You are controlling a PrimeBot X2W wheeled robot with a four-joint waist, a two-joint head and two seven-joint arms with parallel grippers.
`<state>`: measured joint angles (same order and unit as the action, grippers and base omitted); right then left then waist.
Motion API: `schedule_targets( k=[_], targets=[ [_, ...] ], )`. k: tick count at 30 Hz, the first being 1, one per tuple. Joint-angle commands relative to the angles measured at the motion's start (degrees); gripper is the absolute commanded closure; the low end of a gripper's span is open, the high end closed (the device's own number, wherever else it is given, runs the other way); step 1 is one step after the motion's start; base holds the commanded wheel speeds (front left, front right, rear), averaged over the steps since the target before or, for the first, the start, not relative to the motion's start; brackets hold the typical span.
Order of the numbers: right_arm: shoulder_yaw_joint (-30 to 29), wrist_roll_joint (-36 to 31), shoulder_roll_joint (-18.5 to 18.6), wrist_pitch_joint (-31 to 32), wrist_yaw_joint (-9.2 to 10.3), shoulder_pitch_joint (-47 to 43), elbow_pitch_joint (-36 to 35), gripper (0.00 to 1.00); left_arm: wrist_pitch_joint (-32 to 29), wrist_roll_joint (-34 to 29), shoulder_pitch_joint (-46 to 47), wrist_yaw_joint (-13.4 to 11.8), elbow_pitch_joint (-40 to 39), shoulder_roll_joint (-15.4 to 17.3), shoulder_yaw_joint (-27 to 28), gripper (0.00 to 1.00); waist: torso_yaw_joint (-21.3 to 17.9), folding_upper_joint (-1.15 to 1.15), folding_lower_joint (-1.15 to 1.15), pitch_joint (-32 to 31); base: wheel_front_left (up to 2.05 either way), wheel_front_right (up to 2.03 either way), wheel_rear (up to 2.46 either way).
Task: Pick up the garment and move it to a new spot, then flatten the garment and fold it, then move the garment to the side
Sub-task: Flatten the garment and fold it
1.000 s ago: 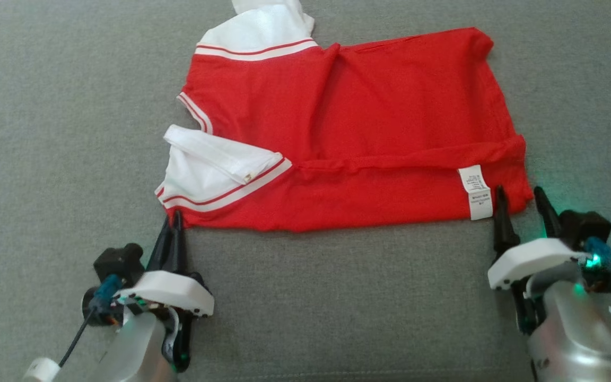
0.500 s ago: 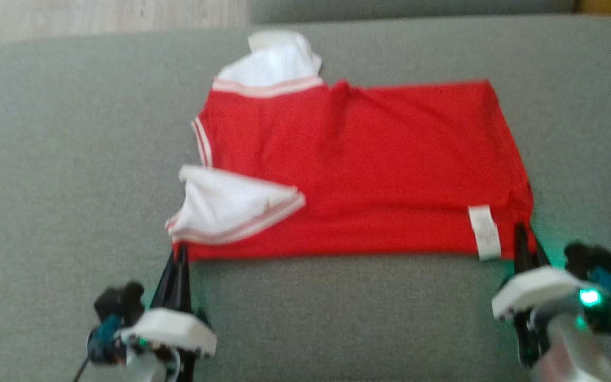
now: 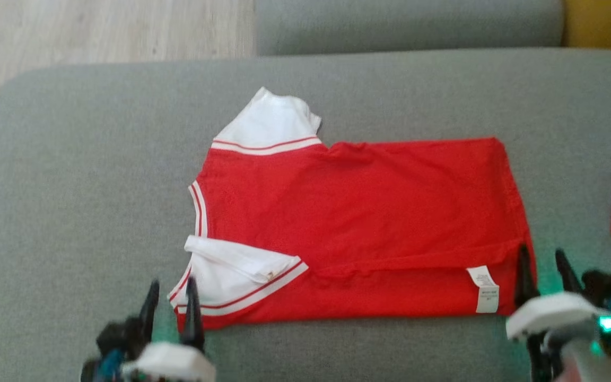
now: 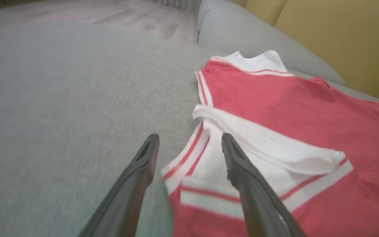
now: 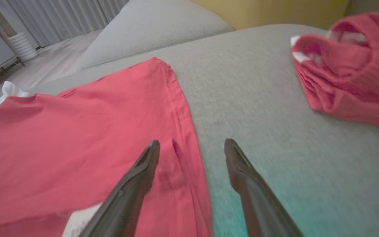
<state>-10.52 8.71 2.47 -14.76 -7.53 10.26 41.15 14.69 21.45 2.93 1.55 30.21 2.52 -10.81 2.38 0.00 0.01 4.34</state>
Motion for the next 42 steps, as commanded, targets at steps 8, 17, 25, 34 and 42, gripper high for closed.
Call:
schedule_targets(
  k=[8, 17, 25, 34, 42],
  targets=[
    [2.3, -6.2, 3.8, 5.4, 0.04, 16.9, 0.5, 0.00, 0.3, -7.0, 20.9, 4.4, 3.7, 3.7, 0.9, 0.00, 0.6, 0.00, -0.01, 7.3, 0.00, 0.00, 0.00],
    [2.7, -8.5, 6.4, 10.4, 0.04, 28.4, 8.3, 0.00, 0.3, -6.0, 37.5, 5.8, 14.1, 4.9, -3.3, 0.00, 1.3, 0.00, -0.01, 13.2, 0.00, 0.00, 0.00],
    [3.4, -11.7, 7.8, 11.3, 0.04, 33.9, 14.1, 0.00, -0.4, -0.3, 45.6, 5.9, 18.9, 7.2, -13.5, 0.00, 1.9, 0.00, -0.01, 16.9, 0.00, 0.00, 0.00],
    [7.1, -9.9, 6.9, 9.3, 0.04, 37.3, 17.4, 1.00, -4.2, 10.0, 51.7, 5.9, 18.6, 12.3, -22.9, 0.00, -0.2, 0.00, -0.01, 19.2, 0.00, 0.00, 0.00],
    [11.0, -6.9, 4.7, 5.0, 0.04, 42.1, 17.8, 1.00, -14.3, 22.2, 59.5, 5.9, 12.4, 20.8, -35.3, 0.00, -5.1, 0.00, -0.01, 22.6, 0.00, 0.00, 0.00]
  ],
)
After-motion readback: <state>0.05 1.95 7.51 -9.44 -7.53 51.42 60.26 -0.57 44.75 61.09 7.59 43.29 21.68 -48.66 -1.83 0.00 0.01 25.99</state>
